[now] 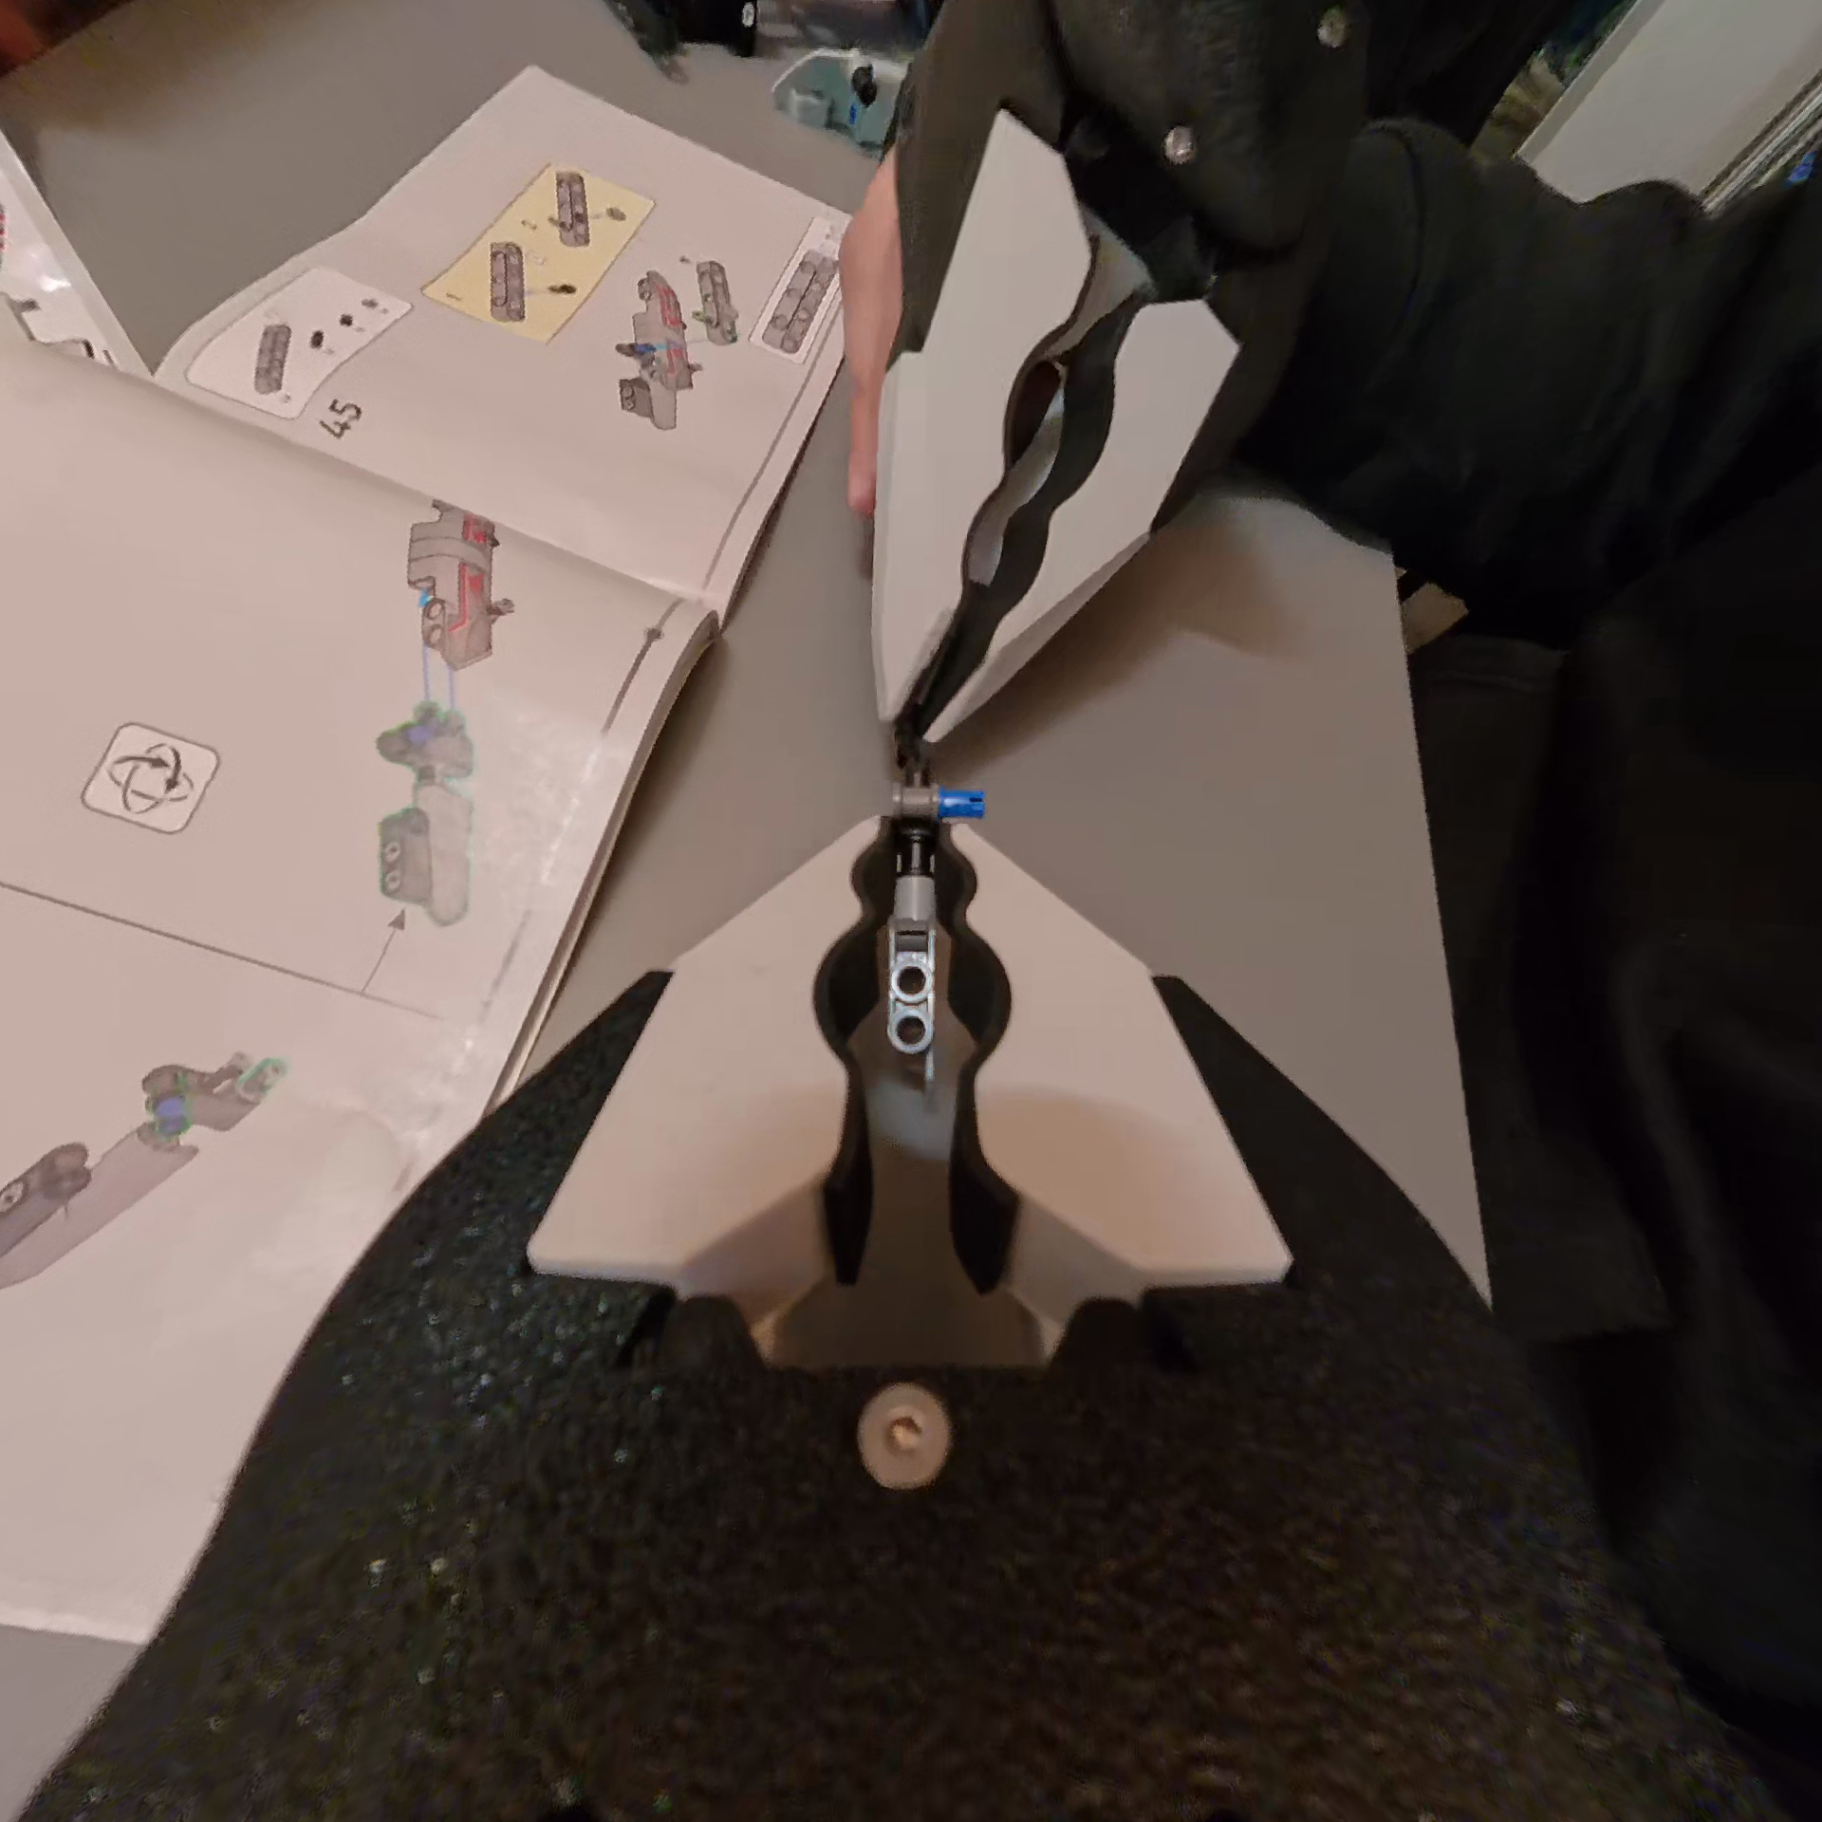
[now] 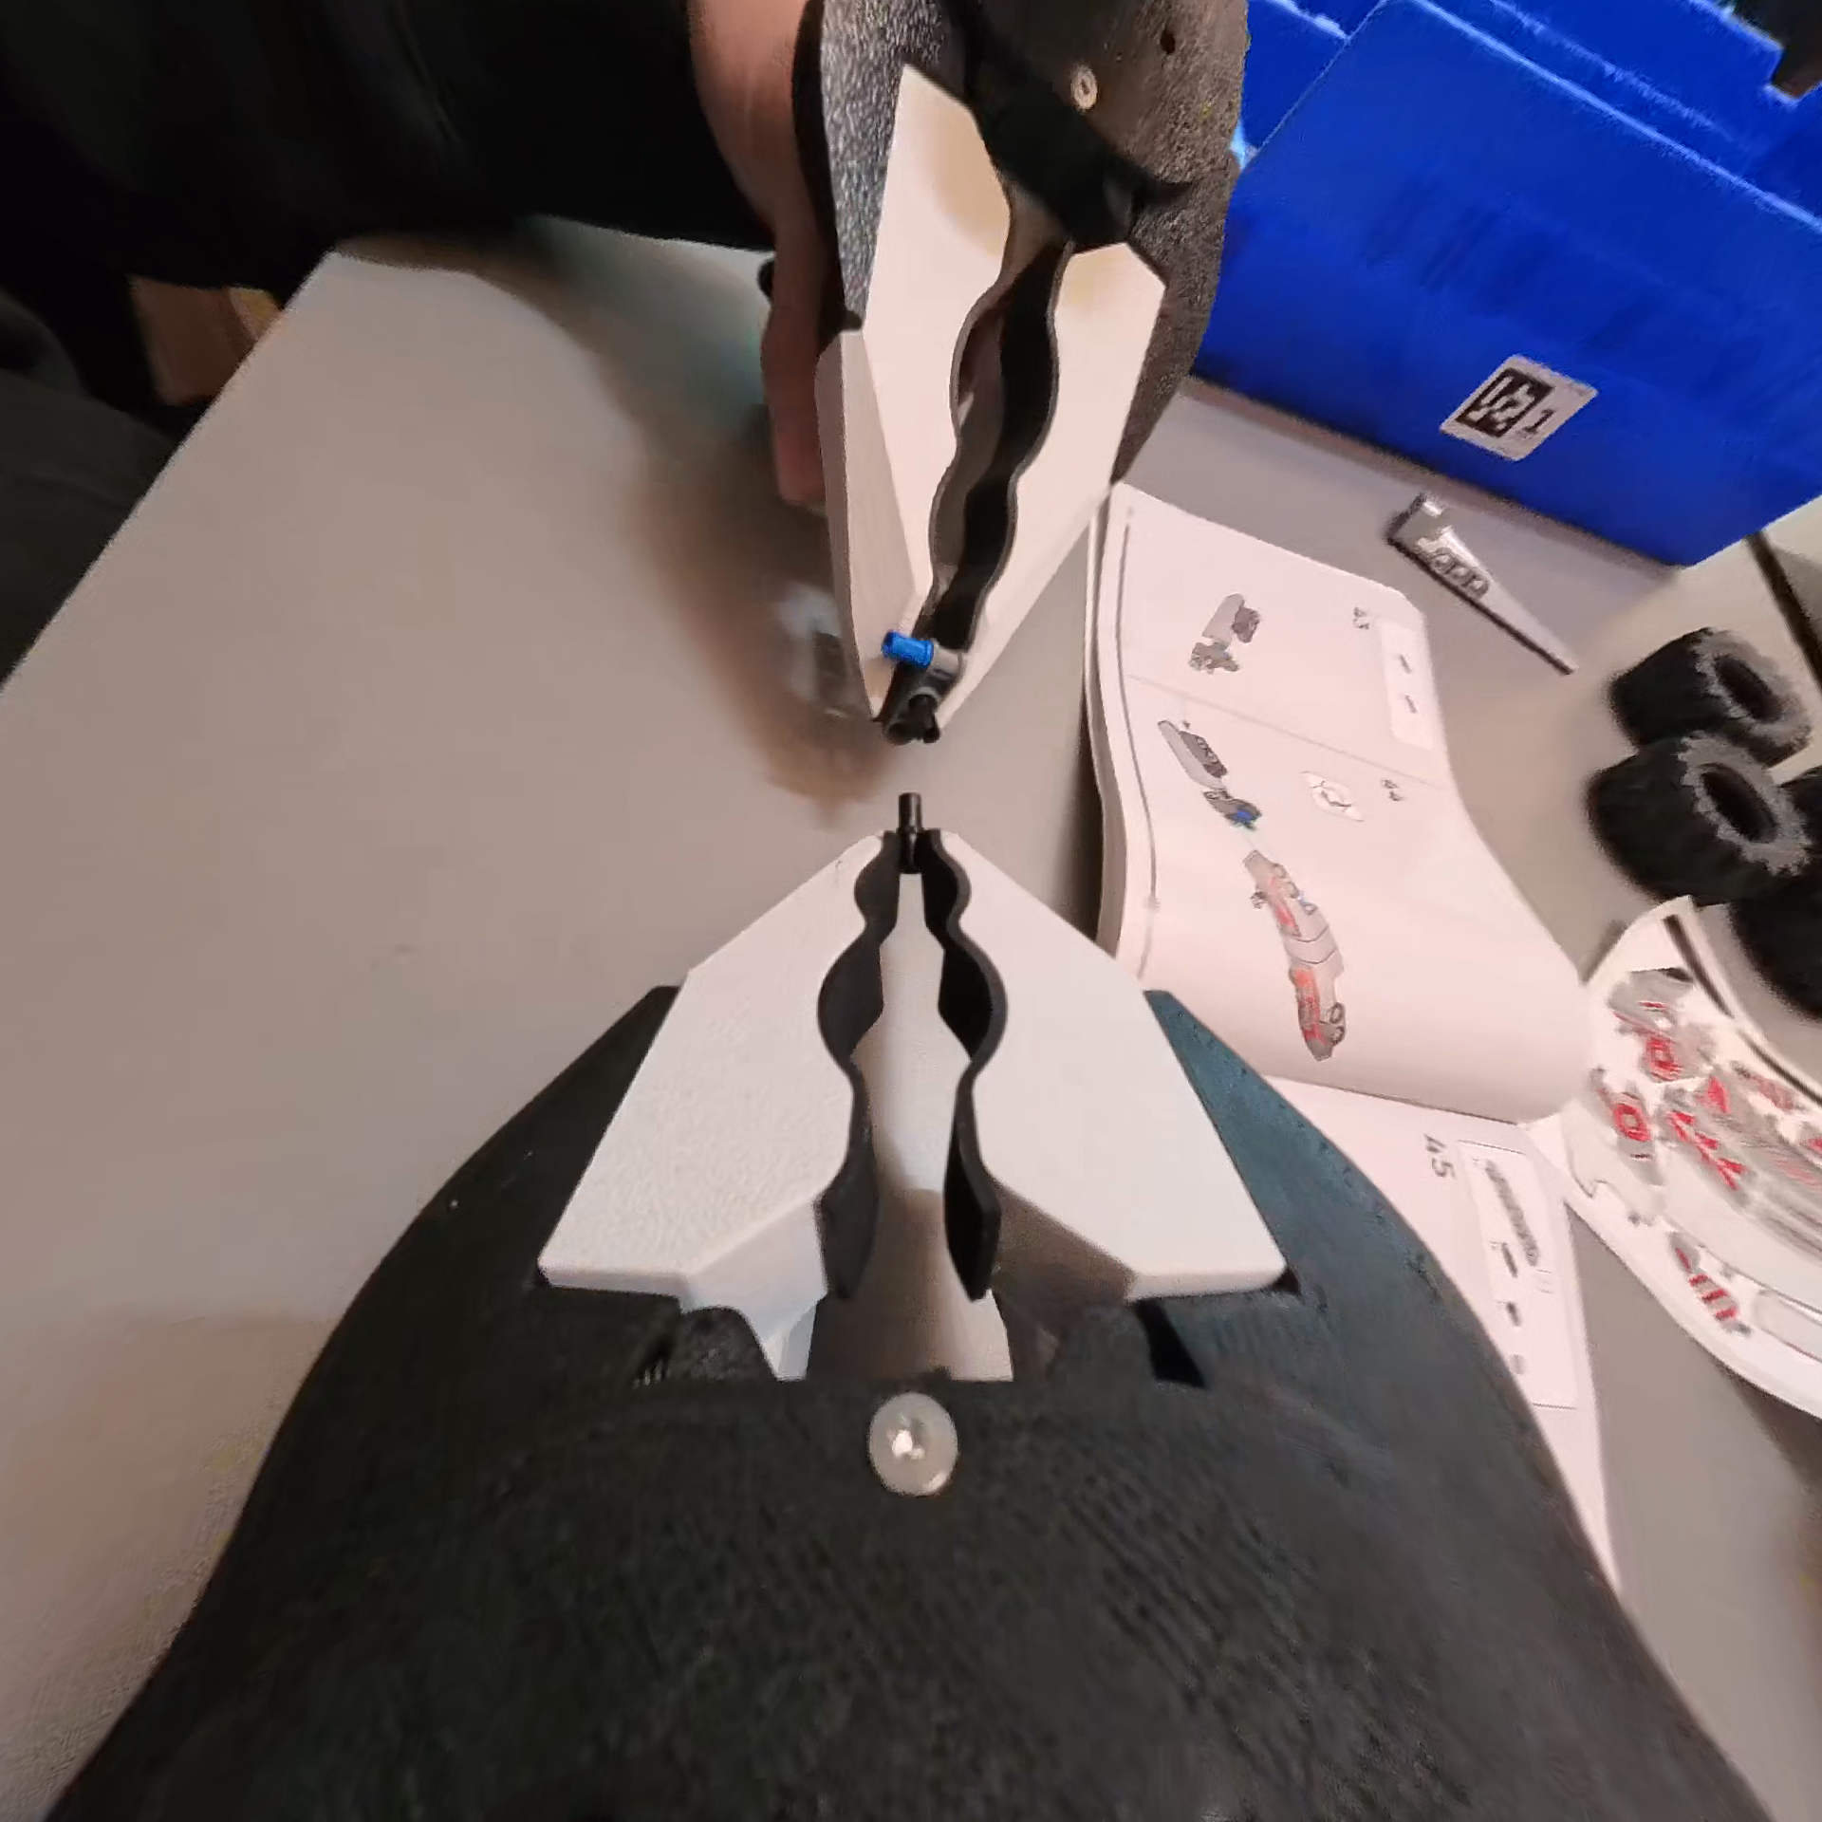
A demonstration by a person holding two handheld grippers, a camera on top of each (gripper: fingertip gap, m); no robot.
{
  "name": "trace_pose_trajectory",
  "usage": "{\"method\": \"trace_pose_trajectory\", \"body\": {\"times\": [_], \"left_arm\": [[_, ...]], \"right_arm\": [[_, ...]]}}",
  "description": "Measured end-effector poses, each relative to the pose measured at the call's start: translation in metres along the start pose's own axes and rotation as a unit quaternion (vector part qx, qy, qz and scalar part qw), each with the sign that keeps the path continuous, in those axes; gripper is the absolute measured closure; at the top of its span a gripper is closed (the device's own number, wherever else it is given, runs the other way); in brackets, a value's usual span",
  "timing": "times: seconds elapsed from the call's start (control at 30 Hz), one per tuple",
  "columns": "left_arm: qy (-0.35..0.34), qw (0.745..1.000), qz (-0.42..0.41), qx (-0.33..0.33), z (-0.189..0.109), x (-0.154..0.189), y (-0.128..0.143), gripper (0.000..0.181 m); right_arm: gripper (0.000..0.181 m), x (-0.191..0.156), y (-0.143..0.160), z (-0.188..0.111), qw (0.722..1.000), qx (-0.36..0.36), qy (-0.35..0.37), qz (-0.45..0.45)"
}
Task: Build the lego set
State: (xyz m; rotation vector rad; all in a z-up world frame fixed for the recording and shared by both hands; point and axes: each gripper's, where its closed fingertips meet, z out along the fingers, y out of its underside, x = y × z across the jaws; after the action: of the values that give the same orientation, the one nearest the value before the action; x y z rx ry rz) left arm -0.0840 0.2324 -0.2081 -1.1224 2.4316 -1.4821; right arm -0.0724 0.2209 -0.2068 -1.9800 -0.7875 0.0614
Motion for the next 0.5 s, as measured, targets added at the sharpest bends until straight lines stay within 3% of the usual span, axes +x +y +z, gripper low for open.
{"method": "trace_pose_trajectory", "body": {"times": [0.5], "left_arm": [[-0.01, 0.998, -0.037, -0.042, 0.009, -0.004, 0.012, 0.176]], "right_arm": [[0.177, -0.004, 0.004, 0.017, 0.996, -0.037, 0.035, -0.074]]}}
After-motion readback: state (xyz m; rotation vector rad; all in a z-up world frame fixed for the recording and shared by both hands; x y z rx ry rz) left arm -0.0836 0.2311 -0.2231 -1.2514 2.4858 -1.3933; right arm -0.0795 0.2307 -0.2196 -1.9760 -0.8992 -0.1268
